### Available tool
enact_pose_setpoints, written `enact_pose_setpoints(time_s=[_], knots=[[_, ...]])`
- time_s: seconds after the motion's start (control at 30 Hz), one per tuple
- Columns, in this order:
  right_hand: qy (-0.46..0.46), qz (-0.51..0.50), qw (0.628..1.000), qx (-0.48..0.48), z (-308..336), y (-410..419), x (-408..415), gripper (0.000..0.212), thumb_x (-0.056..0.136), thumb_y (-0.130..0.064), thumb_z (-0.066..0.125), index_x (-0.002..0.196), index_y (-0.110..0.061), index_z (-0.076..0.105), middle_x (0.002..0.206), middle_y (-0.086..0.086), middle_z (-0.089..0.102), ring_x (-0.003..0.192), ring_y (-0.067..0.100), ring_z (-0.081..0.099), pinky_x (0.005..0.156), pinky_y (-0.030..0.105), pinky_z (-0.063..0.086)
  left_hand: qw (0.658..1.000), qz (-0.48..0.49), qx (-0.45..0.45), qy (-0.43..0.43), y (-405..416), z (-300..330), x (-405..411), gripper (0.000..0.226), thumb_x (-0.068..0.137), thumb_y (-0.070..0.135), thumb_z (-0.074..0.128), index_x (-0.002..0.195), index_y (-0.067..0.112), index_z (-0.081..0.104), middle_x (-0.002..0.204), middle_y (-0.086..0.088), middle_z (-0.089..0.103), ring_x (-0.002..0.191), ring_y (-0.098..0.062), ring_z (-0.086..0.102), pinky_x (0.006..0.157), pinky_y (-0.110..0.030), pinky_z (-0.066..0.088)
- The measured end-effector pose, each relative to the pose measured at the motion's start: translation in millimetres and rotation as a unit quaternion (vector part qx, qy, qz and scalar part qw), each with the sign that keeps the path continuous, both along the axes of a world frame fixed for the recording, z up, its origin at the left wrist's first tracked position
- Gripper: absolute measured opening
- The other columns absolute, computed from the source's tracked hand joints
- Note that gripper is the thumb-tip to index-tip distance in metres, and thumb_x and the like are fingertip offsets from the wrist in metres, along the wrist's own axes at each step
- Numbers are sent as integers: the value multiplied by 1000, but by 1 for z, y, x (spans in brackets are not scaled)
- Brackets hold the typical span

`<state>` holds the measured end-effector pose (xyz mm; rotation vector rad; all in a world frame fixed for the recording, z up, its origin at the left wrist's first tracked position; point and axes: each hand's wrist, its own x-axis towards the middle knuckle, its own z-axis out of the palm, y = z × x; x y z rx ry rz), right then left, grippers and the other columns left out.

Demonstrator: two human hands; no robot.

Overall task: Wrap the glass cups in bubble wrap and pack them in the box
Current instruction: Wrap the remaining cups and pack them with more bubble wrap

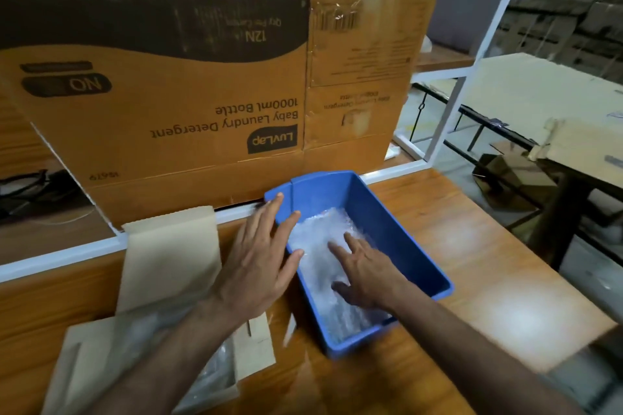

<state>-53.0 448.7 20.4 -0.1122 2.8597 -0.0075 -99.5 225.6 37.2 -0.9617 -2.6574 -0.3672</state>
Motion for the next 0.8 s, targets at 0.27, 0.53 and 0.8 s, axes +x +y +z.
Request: enact_pose_setpoints(time_s=[0.27, 0.53, 0.8], knots=[[-78, 125, 979, 143, -29, 6, -28, 75, 95, -51, 64, 157, -20, 33, 150, 21, 37, 131, 35, 49, 102, 45, 45, 998, 12, -37, 49, 21, -15, -8, 60, 103, 39, 39, 158, 15, 36, 168, -18, 22, 150, -37, 33, 117, -52, 37], [12, 207, 968, 144, -22, 8, -38, 31, 108, -14, 39, 135, -13, 54, 135, 11, 58, 121, 28, 62, 92, 39, 50, 997, 23, -27, 68, 37, -18, -4, 60, 103, 28, 50, 159, 15, 34, 168, -19, 20, 152, -37, 29, 120, -53, 33], [89, 124, 985, 74, -23, 27, -29, 32, 108, -18, 44, 134, -23, 62, 127, 2, 62, 112, 21, 66, 83, 30, 53, 998, 29, -19, 56, 40, -12, -10, 65, 101, 28, 56, 160, 16, 31, 169, -17, 18, 153, -35, 27, 121, -50, 32]])
